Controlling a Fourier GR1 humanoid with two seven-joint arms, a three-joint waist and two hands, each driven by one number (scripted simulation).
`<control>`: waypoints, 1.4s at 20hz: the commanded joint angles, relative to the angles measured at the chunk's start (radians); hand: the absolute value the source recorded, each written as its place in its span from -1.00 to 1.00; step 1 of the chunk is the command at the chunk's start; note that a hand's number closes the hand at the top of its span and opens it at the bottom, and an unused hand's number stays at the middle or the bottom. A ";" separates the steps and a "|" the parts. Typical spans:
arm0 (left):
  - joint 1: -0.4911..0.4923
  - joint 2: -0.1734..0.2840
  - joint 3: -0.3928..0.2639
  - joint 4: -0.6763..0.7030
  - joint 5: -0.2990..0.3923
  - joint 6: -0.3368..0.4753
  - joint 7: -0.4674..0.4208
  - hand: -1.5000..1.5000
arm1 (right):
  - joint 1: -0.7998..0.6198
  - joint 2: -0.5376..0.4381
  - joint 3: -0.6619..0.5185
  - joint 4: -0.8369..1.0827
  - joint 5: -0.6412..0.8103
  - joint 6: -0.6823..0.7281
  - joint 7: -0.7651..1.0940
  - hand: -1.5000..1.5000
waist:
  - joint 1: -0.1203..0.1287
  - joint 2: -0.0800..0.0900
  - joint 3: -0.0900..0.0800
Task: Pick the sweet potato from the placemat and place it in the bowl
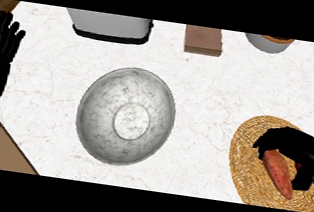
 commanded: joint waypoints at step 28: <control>0.068 0.038 0.072 -0.026 0.036 -0.044 0.008 0.00 | 0.617 0.032 -0.544 -1.072 -0.374 0.099 0.839 1.00 | -0.051 -0.010 0.000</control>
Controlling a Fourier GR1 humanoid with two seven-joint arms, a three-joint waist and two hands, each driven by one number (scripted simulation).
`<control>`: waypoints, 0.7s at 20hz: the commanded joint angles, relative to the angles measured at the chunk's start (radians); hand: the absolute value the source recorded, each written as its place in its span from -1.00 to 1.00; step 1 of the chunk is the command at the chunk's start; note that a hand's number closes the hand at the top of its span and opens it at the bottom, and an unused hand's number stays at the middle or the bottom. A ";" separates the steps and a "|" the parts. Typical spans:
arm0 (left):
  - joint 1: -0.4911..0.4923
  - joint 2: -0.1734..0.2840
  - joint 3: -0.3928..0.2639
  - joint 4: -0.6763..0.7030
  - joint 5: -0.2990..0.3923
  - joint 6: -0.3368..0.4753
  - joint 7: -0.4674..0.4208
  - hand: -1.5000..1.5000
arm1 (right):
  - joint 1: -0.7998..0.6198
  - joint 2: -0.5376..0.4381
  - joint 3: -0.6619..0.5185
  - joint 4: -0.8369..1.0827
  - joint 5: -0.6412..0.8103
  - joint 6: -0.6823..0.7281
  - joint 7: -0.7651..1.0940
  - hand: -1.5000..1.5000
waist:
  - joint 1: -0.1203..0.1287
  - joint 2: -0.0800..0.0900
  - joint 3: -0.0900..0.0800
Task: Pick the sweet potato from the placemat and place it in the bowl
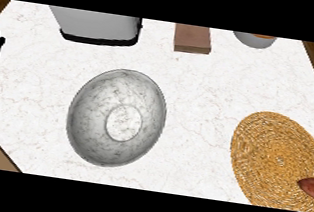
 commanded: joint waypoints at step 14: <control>-0.041 -0.014 -0.040 -0.013 -0.017 -0.007 0.022 0.00 | -0.193 0.167 0.038 -0.761 -0.515 0.328 0.610 1.00 | 0.063 0.010 0.000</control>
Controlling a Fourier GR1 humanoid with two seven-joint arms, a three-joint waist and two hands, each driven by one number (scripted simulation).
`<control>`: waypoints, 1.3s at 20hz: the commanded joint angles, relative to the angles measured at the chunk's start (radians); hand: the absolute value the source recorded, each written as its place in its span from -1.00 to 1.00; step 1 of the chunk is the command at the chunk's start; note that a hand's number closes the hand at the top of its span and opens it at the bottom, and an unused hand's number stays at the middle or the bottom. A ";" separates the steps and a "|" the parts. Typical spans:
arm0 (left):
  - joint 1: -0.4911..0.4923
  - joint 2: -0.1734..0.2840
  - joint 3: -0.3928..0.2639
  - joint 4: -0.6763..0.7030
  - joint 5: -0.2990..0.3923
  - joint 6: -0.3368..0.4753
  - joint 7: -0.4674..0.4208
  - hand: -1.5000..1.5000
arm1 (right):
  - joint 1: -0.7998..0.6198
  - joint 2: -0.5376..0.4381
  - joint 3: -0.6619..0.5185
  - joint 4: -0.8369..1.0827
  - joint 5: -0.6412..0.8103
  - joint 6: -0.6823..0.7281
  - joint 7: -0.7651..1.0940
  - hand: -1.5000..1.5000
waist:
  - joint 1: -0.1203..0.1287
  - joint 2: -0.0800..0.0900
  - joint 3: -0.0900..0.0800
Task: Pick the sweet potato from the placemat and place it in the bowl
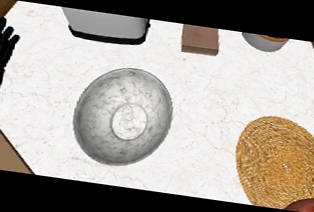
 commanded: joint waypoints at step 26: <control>-0.039 -0.037 -0.025 0.030 -0.038 0.013 -0.035 0.00 | -0.881 0.424 0.848 0.687 0.272 -0.283 0.736 1.00 | 0.028 0.007 0.003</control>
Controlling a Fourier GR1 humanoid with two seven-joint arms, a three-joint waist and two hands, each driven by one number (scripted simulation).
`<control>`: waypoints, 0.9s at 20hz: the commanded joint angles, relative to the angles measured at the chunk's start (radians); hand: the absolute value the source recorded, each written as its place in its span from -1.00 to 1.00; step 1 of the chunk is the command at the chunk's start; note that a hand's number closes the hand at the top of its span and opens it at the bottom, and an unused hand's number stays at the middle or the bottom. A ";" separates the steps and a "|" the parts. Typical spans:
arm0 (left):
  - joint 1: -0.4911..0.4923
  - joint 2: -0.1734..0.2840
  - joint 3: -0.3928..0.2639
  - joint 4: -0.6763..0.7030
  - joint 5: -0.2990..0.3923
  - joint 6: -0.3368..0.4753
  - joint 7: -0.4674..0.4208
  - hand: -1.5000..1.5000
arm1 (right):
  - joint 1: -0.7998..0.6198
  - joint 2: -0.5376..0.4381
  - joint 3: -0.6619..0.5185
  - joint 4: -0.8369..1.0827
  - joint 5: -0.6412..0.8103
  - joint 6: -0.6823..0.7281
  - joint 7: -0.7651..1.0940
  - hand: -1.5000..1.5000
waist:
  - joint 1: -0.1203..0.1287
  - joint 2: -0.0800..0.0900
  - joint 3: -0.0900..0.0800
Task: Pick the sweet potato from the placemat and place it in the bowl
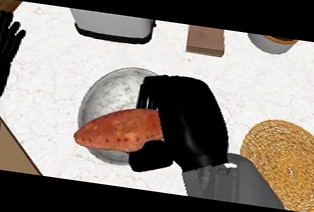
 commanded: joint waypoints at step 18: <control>-0.022 -0.022 -0.011 0.019 -0.016 0.009 0.003 0.00 | 0.008 0.024 0.125 0.535 -0.113 -0.855 -0.235 -1.00 | 0.013 0.005 0.002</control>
